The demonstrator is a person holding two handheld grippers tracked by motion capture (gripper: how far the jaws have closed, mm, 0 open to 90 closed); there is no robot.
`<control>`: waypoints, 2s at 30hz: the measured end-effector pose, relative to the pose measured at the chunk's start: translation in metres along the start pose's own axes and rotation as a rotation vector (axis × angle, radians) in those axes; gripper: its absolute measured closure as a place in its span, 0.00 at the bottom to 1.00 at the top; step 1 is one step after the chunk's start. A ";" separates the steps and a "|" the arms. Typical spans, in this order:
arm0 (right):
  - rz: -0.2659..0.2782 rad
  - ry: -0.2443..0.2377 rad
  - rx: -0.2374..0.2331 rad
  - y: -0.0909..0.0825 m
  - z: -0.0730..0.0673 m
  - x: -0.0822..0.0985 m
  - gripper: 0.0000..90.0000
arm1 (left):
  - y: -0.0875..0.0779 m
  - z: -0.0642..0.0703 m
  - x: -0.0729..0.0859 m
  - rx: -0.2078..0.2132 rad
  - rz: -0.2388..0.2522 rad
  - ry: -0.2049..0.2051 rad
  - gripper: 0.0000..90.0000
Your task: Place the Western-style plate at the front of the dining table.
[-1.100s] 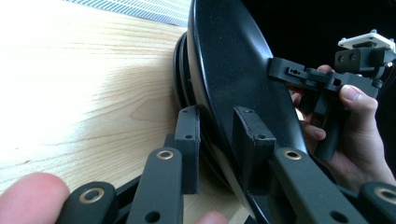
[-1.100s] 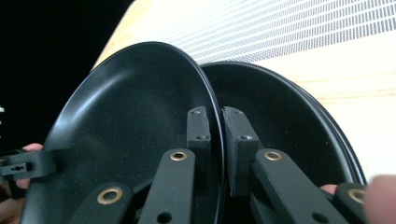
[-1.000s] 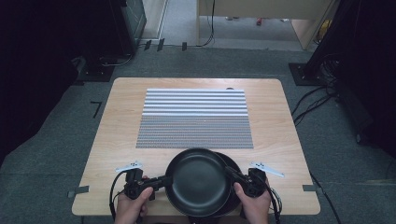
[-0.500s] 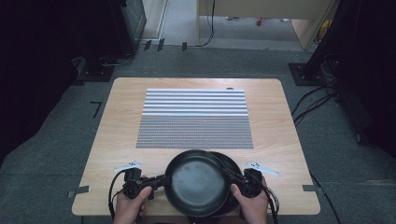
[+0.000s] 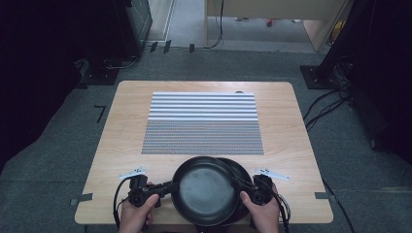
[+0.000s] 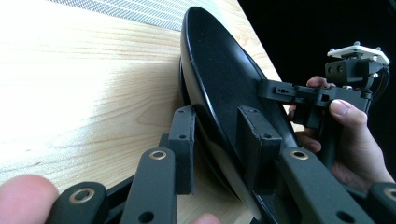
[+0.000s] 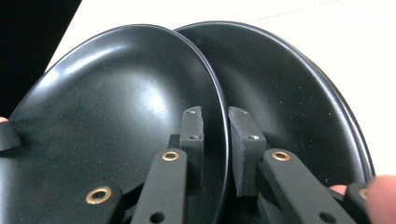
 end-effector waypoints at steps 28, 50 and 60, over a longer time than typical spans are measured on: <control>0.132 0.173 -0.107 -0.016 -0.002 -0.011 0.95 | 0.011 -0.001 0.005 -0.045 -0.019 -0.056 0.84; 0.153 0.181 -0.156 -0.018 -0.005 -0.061 0.94 | 0.012 0.013 -0.044 -0.037 0.015 -0.058 0.85; 0.157 0.161 -0.166 -0.009 -0.010 -0.097 0.94 | 0.013 0.013 -0.078 -0.041 0.032 -0.050 0.85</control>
Point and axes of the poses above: each handheld gripper's, and its own axes: y roughly forward along the jaws, x roughly out of its underside, z roughly to its right, the point moved 6 cm from there along y, roughly forward along the jaws, and after that the axes turned 4 degrees about -y, right-handed, at the moved point
